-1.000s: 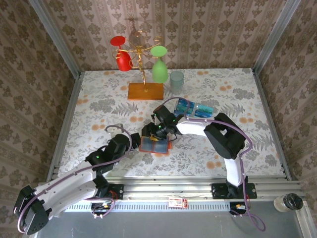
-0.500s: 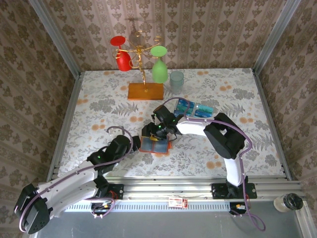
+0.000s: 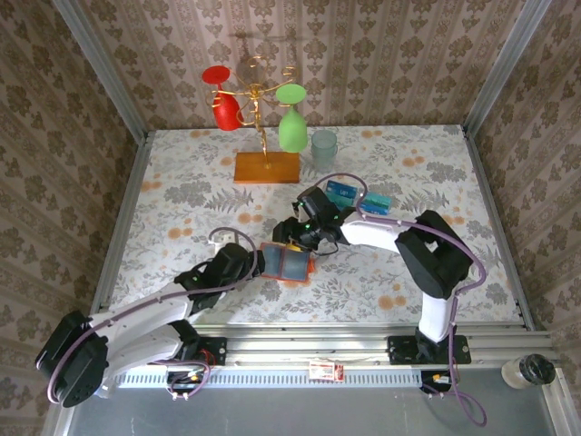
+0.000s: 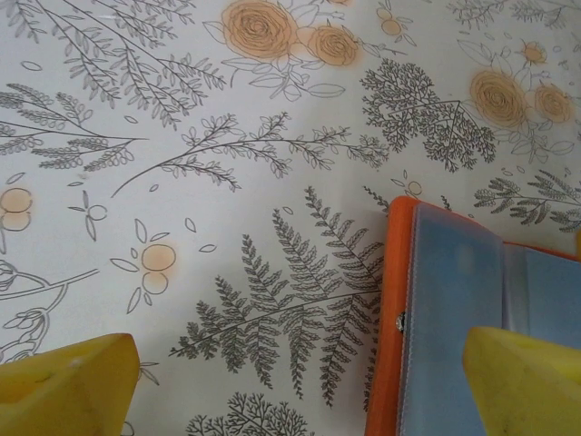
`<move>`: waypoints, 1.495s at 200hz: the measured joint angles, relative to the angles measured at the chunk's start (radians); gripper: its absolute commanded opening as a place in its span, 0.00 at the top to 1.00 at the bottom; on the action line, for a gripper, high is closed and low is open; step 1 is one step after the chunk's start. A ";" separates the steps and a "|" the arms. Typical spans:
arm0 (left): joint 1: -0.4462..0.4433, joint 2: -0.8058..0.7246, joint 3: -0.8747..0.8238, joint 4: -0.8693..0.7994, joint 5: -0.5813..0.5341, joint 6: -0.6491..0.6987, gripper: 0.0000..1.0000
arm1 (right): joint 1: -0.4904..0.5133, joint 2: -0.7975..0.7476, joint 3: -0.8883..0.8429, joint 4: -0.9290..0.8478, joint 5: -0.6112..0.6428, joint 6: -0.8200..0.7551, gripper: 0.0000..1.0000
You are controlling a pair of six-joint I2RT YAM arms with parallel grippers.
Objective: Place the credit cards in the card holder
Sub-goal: Turn over the card slot at the card holder, then move the card holder to the center of the table.
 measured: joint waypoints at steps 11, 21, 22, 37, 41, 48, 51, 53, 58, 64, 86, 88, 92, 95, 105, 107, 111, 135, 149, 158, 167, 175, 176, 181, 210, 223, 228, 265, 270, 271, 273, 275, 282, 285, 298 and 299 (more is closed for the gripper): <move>0.000 0.016 0.010 0.006 0.003 0.007 0.06 | -0.006 -0.028 -0.011 -0.026 0.016 -0.022 0.46; 0.000 0.027 0.019 0.012 0.005 0.011 0.06 | -0.011 -0.060 -0.017 -0.060 0.046 -0.048 0.46; 0.000 0.028 0.019 0.012 0.005 0.011 0.06 | -0.011 -0.064 -0.017 -0.066 0.048 -0.050 0.46; 0.000 0.041 0.030 0.022 0.009 0.012 0.06 | -0.013 -0.116 -0.023 -0.133 0.105 -0.105 0.46; 0.000 0.044 0.032 0.024 0.010 0.012 0.06 | -0.013 -0.127 -0.024 -0.150 0.124 -0.117 0.45; 0.000 0.049 0.035 0.028 0.012 0.013 0.05 | -0.012 -0.149 -0.027 -0.184 0.156 -0.144 0.45; 0.000 0.051 0.036 0.031 0.013 0.015 0.05 | -0.012 -0.156 -0.029 -0.195 0.166 -0.155 0.45; 0.000 0.053 0.037 0.032 0.013 0.015 0.05 | -0.012 -0.161 -0.031 -0.204 0.176 -0.163 0.45; 0.000 0.057 0.038 0.034 0.014 0.015 0.05 | -0.012 -0.171 -0.034 -0.225 0.195 -0.179 0.45; 0.000 0.062 0.040 0.035 0.017 0.016 0.05 | -0.012 -0.180 -0.040 -0.246 0.218 -0.196 0.45; 0.000 0.082 0.047 0.049 0.022 0.016 0.05 | -0.006 -0.187 -0.066 -0.314 0.282 -0.251 0.45; 0.000 0.083 0.048 0.050 0.023 0.016 0.05 | -0.005 -0.187 -0.069 -0.320 0.286 -0.255 0.45; 0.000 0.087 0.049 0.053 0.025 0.016 0.05 | -0.002 -0.186 -0.073 -0.330 0.292 -0.261 0.45; 0.000 0.089 0.050 0.055 0.025 0.016 0.05 | 0.002 -0.185 -0.076 -0.340 0.297 -0.266 0.45; 0.000 0.100 0.051 0.061 0.028 0.018 0.05 | 0.012 -0.180 -0.079 -0.357 0.308 -0.277 0.45; 0.000 0.101 0.051 0.062 0.028 0.018 0.05 | 0.014 -0.179 -0.079 -0.360 0.311 -0.280 0.45; 0.000 0.106 0.052 0.064 0.029 0.018 0.05 | 0.019 -0.175 -0.079 -0.364 0.315 -0.286 0.45; 0.000 0.132 0.056 0.065 0.032 0.019 0.05 | 0.036 -0.141 -0.079 -0.371 0.326 -0.304 0.49; 0.000 0.140 0.058 0.065 0.032 0.019 0.05 | 0.039 -0.114 -0.079 -0.373 0.333 -0.314 0.53; 0.000 0.145 0.061 0.065 0.032 0.019 0.04 | 0.039 -0.101 -0.079 -0.374 0.338 -0.320 0.56; 0.000 0.148 0.062 0.066 0.032 0.019 0.04 | 0.039 -0.092 -0.079 -0.377 0.344 -0.325 0.61; 0.000 0.150 0.063 0.068 0.032 0.019 0.04 | 0.039 -0.090 -0.079 -0.380 0.346 -0.329 0.70; 0.000 0.150 0.063 0.068 0.032 0.019 0.04 | 0.038 -0.089 -0.079 -0.380 0.347 -0.327 0.71; 0.000 0.152 0.063 0.069 0.032 0.019 0.04 | 0.036 -0.089 -0.079 -0.383 0.349 -0.334 0.76; 0.000 0.159 0.066 0.070 0.036 0.019 0.04 | 0.026 -0.089 -0.079 -0.392 0.356 -0.340 0.95; 0.000 0.163 0.067 0.072 0.037 0.019 0.04 | 0.015 -0.091 -0.079 -0.394 0.360 -0.344 0.96; 0.000 0.164 0.067 0.072 0.038 0.019 0.04 | 0.009 -0.094 -0.080 -0.395 0.362 -0.344 0.96; 0.000 0.168 0.067 0.073 0.047 0.019 0.04 | -0.029 -0.143 -0.122 -0.398 0.378 -0.344 0.96; 0.000 0.169 0.067 0.074 0.047 0.019 0.04 | -0.034 -0.150 -0.129 -0.398 0.378 -0.345 0.97; 0.000 0.170 0.067 0.074 0.047 0.019 0.04 | -0.035 -0.151 -0.131 -0.398 0.378 -0.345 0.96; 0.000 0.170 0.067 0.074 0.047 0.019 0.04 | -0.036 -0.153 -0.134 -0.398 0.378 -0.345 0.97; 0.000 0.171 0.067 0.075 0.048 0.019 0.04 | -0.039 -0.156 -0.137 -0.398 0.379 -0.345 0.97; -0.001 0.173 0.067 0.077 0.050 0.019 0.04 | -0.046 -0.164 -0.147 -0.398 0.380 -0.345 0.96; -0.001 0.173 0.067 0.077 0.051 0.019 0.04 | -0.048 -0.167 -0.150 -0.398 0.380 -0.345 0.96; -0.001 0.174 0.067 0.079 0.053 0.019 0.04 | -0.060 -0.177 -0.163 -0.398 0.381 -0.348 0.93; -0.001 0.174 0.067 0.079 0.053 0.019 0.04 | -0.061 -0.178 -0.164 -0.398 0.381 -0.347 0.93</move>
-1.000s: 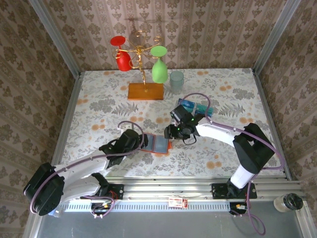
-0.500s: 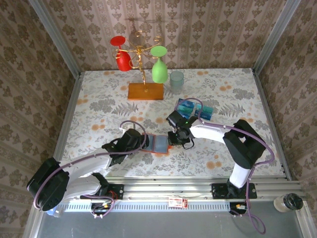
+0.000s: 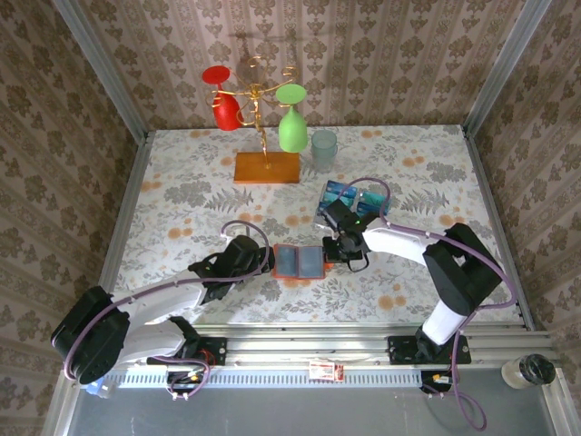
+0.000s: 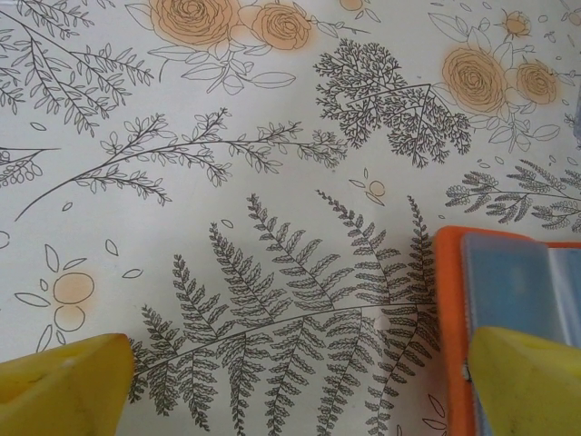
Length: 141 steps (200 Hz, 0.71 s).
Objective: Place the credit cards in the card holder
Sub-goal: Move the card holder to the center of the table.
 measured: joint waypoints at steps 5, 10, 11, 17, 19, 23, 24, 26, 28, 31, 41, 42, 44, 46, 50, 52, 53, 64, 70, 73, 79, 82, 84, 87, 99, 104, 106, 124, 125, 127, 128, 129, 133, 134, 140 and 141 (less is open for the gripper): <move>0.000 0.000 0.000 0.001 0.000 0.000 0.04 | -0.003 -0.003 -0.003 0.000 0.000 -0.001 0.90; 0.000 0.000 0.000 0.002 0.001 0.000 0.04 | -0.007 -0.004 -0.006 -0.001 0.000 -0.002 0.86; 0.000 0.001 0.000 0.002 0.000 0.000 0.04 | -0.007 -0.005 -0.006 -0.001 0.000 -0.001 0.85; 0.000 0.001 0.000 0.002 0.001 0.002 0.03 | -0.010 -0.005 -0.008 0.000 0.000 -0.004 0.81; 0.000 0.002 0.000 0.002 0.001 0.003 0.03 | -0.011 -0.005 -0.008 0.000 0.000 -0.006 0.81; 0.000 0.003 0.001 0.003 0.001 0.004 0.03 | -0.013 -0.006 -0.008 0.000 0.000 -0.005 0.78; 0.000 0.004 0.001 0.003 0.001 0.004 0.03 | -0.014 -0.006 -0.008 0.000 0.000 -0.010 0.78; 0.000 0.005 0.001 0.004 0.001 0.004 0.03 | -0.014 -0.006 -0.008 0.000 0.000 -0.011 0.77; 0.000 0.006 0.002 0.004 0.001 0.004 0.03 | -0.015 -0.006 -0.008 0.000 0.000 -0.007 0.76; 0.000 0.009 0.002 0.004 0.001 0.005 0.03 | -0.016 -0.006 -0.008 0.000 0.000 -0.014 0.75; 0.000 0.018 0.007 0.004 0.002 0.008 0.03 | -0.018 -0.006 -0.008 0.000 0.000 -0.016 0.70; 0.000 0.019 0.007 0.004 0.002 0.009 0.03 | -0.018 -0.006 -0.008 0.000 0.000 -0.015 0.70; 0.000 0.021 0.009 0.004 0.002 0.011 0.03 | -0.018 -0.007 -0.008 0.000 0.000 -0.018 0.69; 0.000 0.023 0.010 0.004 0.003 0.011 0.03 | -0.019 -0.007 -0.008 0.000 0.000 -0.021 0.69; 0.000 0.027 0.013 0.004 0.004 0.012 0.03 | -0.021 -0.008 -0.008 -0.001 0.000 -0.019 0.67; 0.000 0.027 0.014 0.004 0.005 0.012 0.03 | -0.021 -0.009 -0.008 0.000 0.000 -0.023 0.66; 0.000 0.029 0.015 0.004 0.005 0.013 0.03 | -0.021 -0.009 -0.008 0.000 0.000 -0.023 0.66; 0.000 0.035 0.023 0.005 0.006 0.017 0.03 | -0.023 -0.018 -0.008 -0.001 0.000 -0.023 0.65; 0.000 0.037 0.028 0.004 0.008 0.018 0.03 | -0.024 -0.025 -0.008 -0.002 0.000 -0.023 0.65; 0.000 0.038 0.031 0.004 0.008 0.019 0.03 | -0.025 -0.029 -0.008 -0.002 0.000 -0.023 0.65; 0.000 0.040 0.035 0.005 0.010 0.022 0.03 | -0.026 -0.039 -0.008 -0.003 0.000 -0.023 0.64; 0.000 0.040 0.038 0.005 0.011 0.023 0.03 | -0.027 -0.045 -0.008 -0.004 0.000 -0.023 0.64; 0.000 0.040 0.039 0.005 0.012 0.024 0.03 | -0.027 -0.050 -0.008 -0.005 0.000 -0.023 0.64; 0.000 0.040 0.040 0.005 0.012 0.026 0.03 | -0.028 -0.055 -0.008 -0.007 0.000 -0.023 0.64; 0.000 0.040 0.047 0.006 0.013 0.030 0.02 | -0.028 -0.085 -0.008 -0.013 0.000 -0.021 0.64; 0.000 0.040 0.048 0.007 0.016 0.033 0.02 | -0.029 -0.098 -0.008 -0.016 -0.001 -0.019 0.64; 0.000 0.040 0.049 0.007 0.016 0.033 0.02 | -0.029 -0.103 -0.008 -0.017 -0.001 -0.019 0.64; 0.000 0.047 0.051 0.007 0.020 0.041 0.02 | -0.029 -0.149 -0.008 -0.018 -0.016 -0.014 0.66; 0.000 0.047 0.051 0.007 0.020 0.041 0.02 | -0.029 -0.152 -0.008 -0.017 -0.018 -0.013 0.67; 0.000 0.048 0.052 0.007 0.020 0.042 0.02 | -0.029 -0.156 -0.008 -0.017 -0.021 -0.011 0.67; 0.000 0.048 0.052 0.007 0.020 0.042 0.02 | -0.029 -0.158 -0.008 -0.017 -0.022 -0.011 0.67; 0.000 0.049 0.052 0.006 0.021 0.042 0.02 | -0.029 -0.160 -0.008 -0.017 -0.025 -0.011 0.67; 0.000 0.050 0.053 0.005 0.022 0.043 0.01 | -0.029 -0.165 -0.008 -0.016 -0.032 -0.008 0.68; 0.000 0.050 0.053 0.004 0.023 0.043 0.01 | -0.029 -0.166 -0.008 -0.015 -0.032 -0.007 0.68; 0.000 0.050 0.054 0.003 0.023 0.044 0.01 | -0.028 -0.171 -0.008 -0.012 -0.044 -0.002 0.69; 0.000 0.050 0.055 0.002 0.024 0.044 0.01 | -0.028 -0.172 -0.008 -0.011 -0.044 -0.001 0.70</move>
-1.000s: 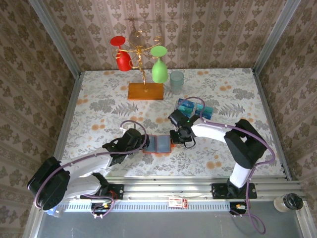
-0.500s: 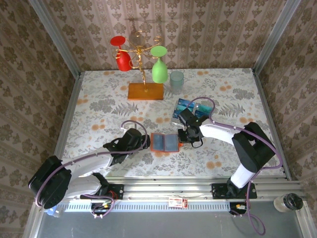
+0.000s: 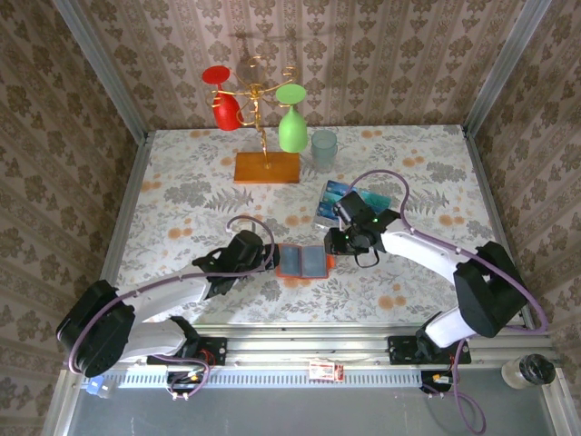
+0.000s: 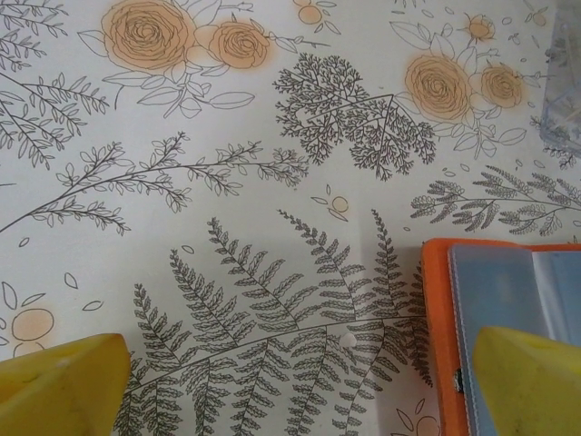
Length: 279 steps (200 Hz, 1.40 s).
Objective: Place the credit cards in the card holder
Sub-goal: Move the card holder to the center of the table, then pick up the credit card from the storage box.
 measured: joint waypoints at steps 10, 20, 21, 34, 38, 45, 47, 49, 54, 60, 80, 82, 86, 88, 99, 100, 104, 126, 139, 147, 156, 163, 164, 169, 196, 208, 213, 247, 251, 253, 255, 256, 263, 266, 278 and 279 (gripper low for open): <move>0.000 0.000 0.002 -0.003 0.000 0.000 0.00 | 0.005 0.001 0.000 0.009 -0.019 0.005 0.72; 0.000 0.000 0.004 -0.004 0.000 0.001 0.00 | 0.011 0.007 0.002 0.016 -0.036 0.013 0.74; 0.000 0.000 0.004 -0.004 0.000 0.001 0.00 | 0.012 0.008 0.002 0.016 -0.038 0.013 0.75; 0.000 0.002 0.006 -0.005 0.003 0.004 0.00 | 0.024 0.021 0.008 0.033 -0.063 0.028 0.77; 0.000 0.003 0.008 -0.006 0.003 0.005 0.00 | 0.029 0.024 0.009 0.042 -0.071 0.034 0.78; 0.000 0.007 0.010 -0.009 0.003 0.008 0.00 | 0.037 0.032 0.011 0.061 -0.086 0.047 0.80; 0.000 0.009 0.011 -0.010 0.003 0.008 0.00 | 0.039 0.034 0.011 0.065 -0.089 0.050 0.81; 0.000 0.011 0.013 -0.010 0.003 0.009 0.00 | 0.042 0.037 0.011 0.071 -0.093 0.051 0.81; 0.000 0.016 0.014 -0.010 0.004 0.011 0.00 | 0.047 0.043 0.011 0.086 -0.103 0.062 0.83; 0.000 0.021 0.018 -0.016 0.004 0.013 0.00 | 0.054 0.052 0.012 0.103 -0.113 0.074 0.84; 0.000 0.028 0.028 -0.031 0.003 0.023 0.00 | 0.080 0.098 0.021 0.151 -0.137 0.109 0.88; 0.000 0.028 0.029 -0.033 0.003 0.024 0.00 | 0.083 0.105 0.023 0.155 -0.139 0.110 0.88; 0.001 0.028 0.031 -0.036 0.004 0.027 0.00 | 0.089 0.116 0.027 0.161 -0.142 0.117 0.88; 0.001 0.028 0.031 -0.037 0.003 0.028 0.00 | 0.092 0.121 0.028 0.165 -0.142 0.117 0.88; 0.003 0.028 0.037 -0.045 0.006 0.036 0.00 | 0.109 0.151 0.040 0.182 -0.147 0.129 0.89; 0.003 0.028 0.038 -0.047 0.007 0.038 0.00 | 0.110 0.153 0.041 0.182 -0.147 0.130 0.89; 0.006 0.028 0.041 -0.050 0.009 0.042 0.00 | 0.116 0.164 0.046 0.188 -0.149 0.135 0.89; 0.026 0.027 0.069 -0.087 0.019 0.062 0.00 | 0.137 0.206 0.062 0.227 -0.154 0.152 0.90; 0.035 0.023 0.083 -0.106 0.022 0.076 0.00 | 0.145 0.226 0.072 0.243 -0.158 0.162 0.90; 0.042 0.016 0.087 -0.119 0.022 0.082 0.00 | 0.149 0.240 0.080 0.251 -0.161 0.167 0.90; 0.048 0.004 0.090 -0.137 0.026 0.087 0.00 | 0.152 0.255 0.091 0.257 -0.164 0.167 0.90; 0.056 -0.009 0.091 -0.150 0.029 0.093 0.00 | 0.154 0.266 0.100 0.258 -0.166 0.167 0.90; 0.058 -0.012 0.091 -0.153 0.029 0.094 0.00 | 0.154 0.267 0.101 0.259 -0.166 0.167 0.90; 0.064 -0.021 0.091 -0.163 0.032 0.098 0.00 | 0.154 0.273 0.106 0.260 -0.168 0.167 0.90; 0.098 -0.060 0.098 -0.214 0.048 0.121 0.00 | 0.155 0.317 0.137 0.280 -0.175 0.170 0.90; 0.111 -0.071 0.103 -0.235 0.056 0.131 0.00 | 0.156 0.336 0.145 0.287 -0.176 0.172 0.90; 0.116 -0.076 0.106 -0.244 0.060 0.136 0.00 | 0.157 0.344 0.146 0.291 -0.177 0.174 0.90; 0.153 -0.108 0.128 -0.302 0.083 0.165 0.00 | 0.158 0.394 0.157 0.309 -0.182 0.193 0.90; 0.156 -0.111 0.132 -0.310 0.085 0.167 0.00 | 0.159 0.398 0.157 0.310 -0.182 0.193 0.90; 0.158 -0.112 0.135 -0.314 0.087 0.169 0.00 | 0.159 0.399 0.157 0.311 -0.182 0.193 0.90; 0.159 -0.112 0.136 -0.317 0.088 0.169 0.00 | 0.159 0.400 0.157 0.311 -0.182 0.194 0.90; 0.159 -0.113 0.138 -0.319 0.088 0.170 0.00 | 0.159 0.400 0.157 0.311 -0.182 0.194 0.90; 0.164 -0.117 0.145 -0.330 0.090 0.174 0.00 | 0.160 0.401 0.157 0.313 -0.182 0.196 0.90; 0.165 -0.119 0.148 -0.334 0.092 0.176 0.00 | 0.160 0.402 0.157 0.314 -0.182 0.197 0.90; 0.169 -0.125 0.160 -0.352 0.095 0.183 0.00 | 0.160 0.402 0.157 0.325 -0.182 0.201 0.90; 0.169 -0.125 0.160 -0.353 0.095 0.183 0.00 | 0.160 0.402 0.157 0.326 -0.182 0.201 0.90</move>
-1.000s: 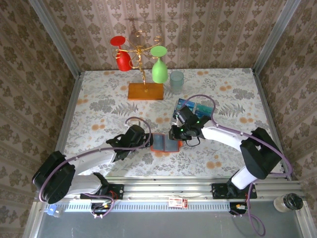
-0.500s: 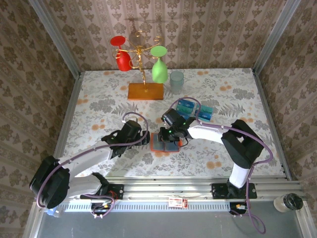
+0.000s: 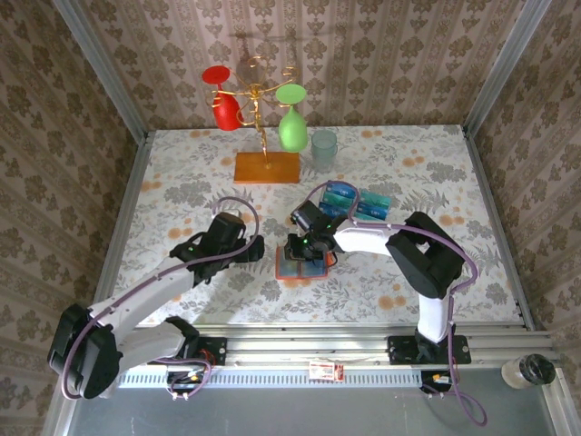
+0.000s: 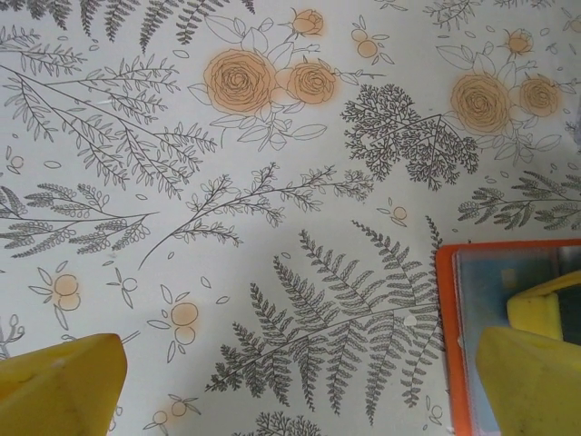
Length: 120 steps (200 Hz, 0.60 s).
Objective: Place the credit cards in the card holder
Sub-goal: Pick up the credit card from the storage box.
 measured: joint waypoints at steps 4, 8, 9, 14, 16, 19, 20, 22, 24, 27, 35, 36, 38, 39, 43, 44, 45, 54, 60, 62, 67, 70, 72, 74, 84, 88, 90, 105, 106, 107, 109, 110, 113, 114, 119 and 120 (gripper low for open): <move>0.001 -0.002 0.004 -0.006 0.003 0.002 0.00 | 0.001 0.000 0.000 0.003 0.000 0.003 0.90; 0.002 -0.002 0.007 -0.011 0.004 0.005 0.00 | 0.001 0.000 0.000 0.007 0.000 0.003 0.90; 0.002 -0.003 0.008 -0.014 0.005 0.005 0.00 | 0.001 0.000 0.000 0.008 0.000 0.004 0.90; 0.002 -0.004 0.013 -0.024 0.005 0.008 0.00 | 0.002 0.000 0.000 0.011 0.000 0.007 0.90; 0.002 -0.004 0.014 -0.027 0.005 0.008 0.00 | 0.002 0.000 0.000 0.012 0.000 0.009 0.90; 0.002 -0.005 0.016 -0.032 0.006 0.009 0.00 | 0.002 0.000 0.000 0.014 0.000 0.010 0.90; 0.002 -0.005 0.016 -0.032 0.005 0.009 0.00 | 0.002 0.000 0.000 0.014 0.000 0.010 0.90; 0.003 -0.006 0.018 -0.035 0.005 0.010 0.00 | 0.002 0.000 0.000 0.016 0.000 0.011 0.90; 0.003 -0.006 0.019 -0.039 0.006 0.011 0.00 | 0.002 0.000 0.000 0.017 0.000 0.013 0.90; 0.003 -0.007 0.021 -0.043 0.006 0.012 0.00 | 0.002 0.000 0.000 0.019 0.000 0.013 0.90; 0.003 -0.008 0.026 -0.053 0.006 0.015 0.00 | 0.003 0.000 0.000 0.023 0.000 0.015 0.89; 0.003 -0.008 0.026 -0.055 0.006 0.015 0.00 | 0.003 0.000 0.000 0.023 0.000 0.016 0.89; 0.003 -0.009 0.027 -0.057 0.006 0.016 0.00 | 0.003 0.000 0.000 0.024 0.000 0.017 0.89; 0.003 -0.009 0.027 -0.058 0.006 0.016 0.00 | 0.003 0.000 0.000 0.024 0.000 0.017 0.89; 0.003 -0.010 0.029 -0.063 0.006 0.018 0.00 | 0.003 0.000 0.000 0.027 0.000 0.017 0.89; 0.003 -0.010 0.030 -0.063 0.006 0.019 0.00 | 0.003 0.000 0.000 0.027 0.000 0.017 0.89; 0.003 -0.011 0.031 -0.066 0.006 0.019 0.00 | 0.003 0.000 0.000 0.027 0.000 0.017 0.89; 0.004 -0.013 0.033 -0.074 0.006 0.023 0.00 | 0.003 0.000 0.000 0.027 0.000 0.017 0.89; 0.004 -0.017 0.034 -0.079 0.006 0.024 0.00 | 0.003 0.000 0.000 0.027 0.000 0.017 0.89; 0.004 -0.018 0.034 -0.080 0.006 0.024 0.00 | 0.003 -0.001 0.000 0.027 0.000 0.017 0.89; 0.006 -0.020 0.034 -0.084 0.006 0.026 0.00 | 0.003 -0.002 0.000 0.027 0.000 0.017 0.89; 0.006 -0.022 0.035 -0.087 0.006 0.026 0.00 | 0.003 -0.003 0.000 0.027 0.000 0.017 0.89; 0.006 -0.023 0.035 -0.087 0.006 0.026 0.00 | 0.003 -0.005 0.000 0.026 0.000 0.017 0.89; 0.007 -0.024 0.035 -0.089 0.006 0.026 0.00 | 0.003 -0.006 0.000 0.026 0.000 0.017 0.89; 0.008 -0.026 0.035 -0.093 0.006 0.026 0.00 | 0.003 -0.018 0.000 0.023 0.000 0.017 0.89; 0.008 -0.026 0.035 -0.094 0.006 0.026 0.00 | 0.003 -0.025 0.000 0.019 0.000 0.017 0.89; 0.008 -0.026 0.035 -0.094 0.006 0.026 0.00 | 0.003 -0.029 0.000 0.018 0.000 0.017 0.88; 0.008 -0.026 0.036 -0.094 0.006 0.026 0.00 | 0.003 -0.066 0.001 0.000 0.001 0.013 0.88; 0.008 -0.026 0.036 -0.094 0.006 0.026 0.00 | 0.003 -0.070 0.001 -0.002 0.002 0.013 0.88; 0.008 -0.026 0.036 -0.094 0.006 0.026 0.00 | 0.003 -0.072 0.001 -0.003 0.002 0.013 0.87; 0.008 -0.026 0.036 -0.094 0.006 0.026 0.00 | 0.003 -0.077 0.002 -0.006 0.003 0.013 0.87; 0.008 -0.026 0.036 -0.094 0.006 0.026 0.00 | 0.003 -0.079 0.002 -0.008 0.003 0.012 0.87; 0.008 -0.026 0.036 -0.095 0.006 0.026 0.00 | 0.003 -0.087 0.004 -0.014 0.004 0.012 0.87; 0.008 -0.026 0.036 -0.095 0.006 0.026 0.00 | 0.003 -0.091 0.006 -0.017 0.005 0.011 0.87; 0.008 -0.027 0.036 -0.095 0.006 0.026 0.00 | 0.003 -0.102 0.010 -0.026 0.005 0.009 0.86; 0.008 -0.027 0.036 -0.095 0.006 0.026 0.00 | 0.003 -0.106 0.011 -0.029 0.007 0.009 0.86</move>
